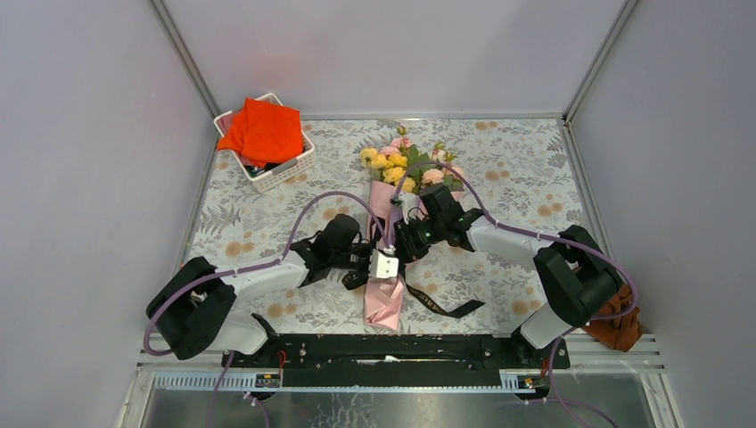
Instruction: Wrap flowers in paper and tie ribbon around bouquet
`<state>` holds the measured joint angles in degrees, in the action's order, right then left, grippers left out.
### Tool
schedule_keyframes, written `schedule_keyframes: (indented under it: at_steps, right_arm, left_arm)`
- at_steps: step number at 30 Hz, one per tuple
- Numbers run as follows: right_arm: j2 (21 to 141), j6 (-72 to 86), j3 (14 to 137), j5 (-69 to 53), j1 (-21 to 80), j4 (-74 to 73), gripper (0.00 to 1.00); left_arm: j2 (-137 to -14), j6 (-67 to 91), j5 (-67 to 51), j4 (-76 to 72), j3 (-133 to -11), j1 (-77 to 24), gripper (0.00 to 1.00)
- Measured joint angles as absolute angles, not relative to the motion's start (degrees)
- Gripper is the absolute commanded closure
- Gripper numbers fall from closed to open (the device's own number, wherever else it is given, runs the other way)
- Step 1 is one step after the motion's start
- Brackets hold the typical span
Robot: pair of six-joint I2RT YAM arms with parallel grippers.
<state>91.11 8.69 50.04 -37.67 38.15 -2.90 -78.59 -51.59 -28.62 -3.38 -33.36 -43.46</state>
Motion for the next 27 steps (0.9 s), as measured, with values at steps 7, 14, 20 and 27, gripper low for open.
schedule_keyframes:
  at_steps: [7,14,20,27]
  right_arm:
    - [91.11,8.21,50.04,-37.26,38.15,-0.51,0.67]
    - [91.11,7.68,50.04,-37.12,38.15,-0.1,0.72]
    - [91.11,7.44,50.04,-36.97,38.2,-0.08,0.97]
    - [91.09,7.75,50.04,-33.98,38.3,-0.3,1.0]
  left_arm:
    - [-78.06,-43.05,-27.86,-5.82,-35.07,-43.46,1.0]
    - [-76.75,-38.76,-27.83,-5.8,-36.86,-43.29,1.0]
    - [-76.73,-38.0,-27.81,-5.78,-36.86,-43.29,1.0]
    - [-75.22,-36.51,-27.11,-4.43,-36.93,-43.35,0.57]
